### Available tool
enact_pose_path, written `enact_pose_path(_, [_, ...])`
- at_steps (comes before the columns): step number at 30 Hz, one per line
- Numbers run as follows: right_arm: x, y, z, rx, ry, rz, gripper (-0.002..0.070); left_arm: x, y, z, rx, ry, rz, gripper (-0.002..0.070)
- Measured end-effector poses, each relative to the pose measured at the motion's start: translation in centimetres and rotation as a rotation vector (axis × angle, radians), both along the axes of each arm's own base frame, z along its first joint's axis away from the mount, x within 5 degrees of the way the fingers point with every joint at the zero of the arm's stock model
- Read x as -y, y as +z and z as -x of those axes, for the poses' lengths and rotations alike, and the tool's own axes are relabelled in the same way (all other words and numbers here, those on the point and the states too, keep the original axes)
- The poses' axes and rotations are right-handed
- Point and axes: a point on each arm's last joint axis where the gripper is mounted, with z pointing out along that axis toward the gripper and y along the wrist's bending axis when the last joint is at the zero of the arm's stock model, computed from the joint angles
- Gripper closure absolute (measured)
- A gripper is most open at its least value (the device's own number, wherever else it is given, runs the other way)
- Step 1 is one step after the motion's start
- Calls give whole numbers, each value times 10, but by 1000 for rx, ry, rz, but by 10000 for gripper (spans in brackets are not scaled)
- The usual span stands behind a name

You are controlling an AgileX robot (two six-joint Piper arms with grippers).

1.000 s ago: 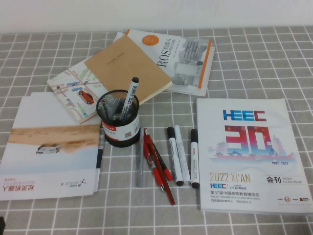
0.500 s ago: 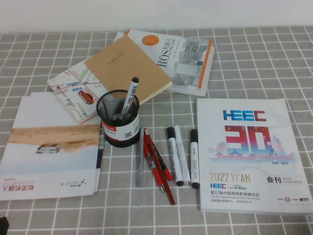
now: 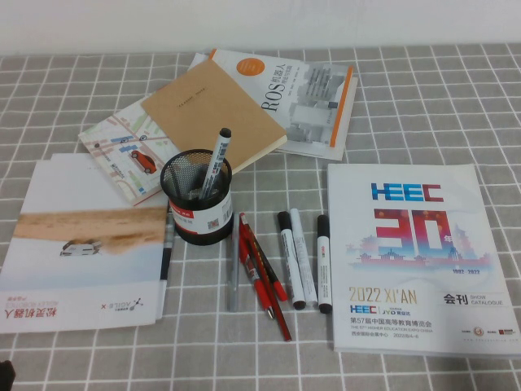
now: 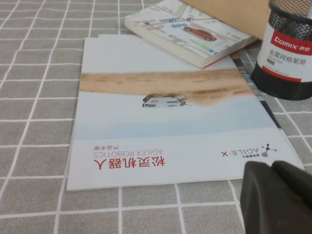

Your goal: Put the pen into the pen holder

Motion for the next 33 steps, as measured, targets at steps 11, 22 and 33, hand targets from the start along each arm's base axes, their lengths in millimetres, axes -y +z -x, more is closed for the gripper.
enact_pose_path(11, [-4,1,1,-4,47,-92,689,0,0,0,0,0,0,678])
enact_pose_path(22, [-19,46,2,29,224,107,689,0,0,0,0,0,0,678])
enact_pose_path(33, [-36,160,-73,-302,622,630,689,0,0,0,0,0,0,678])
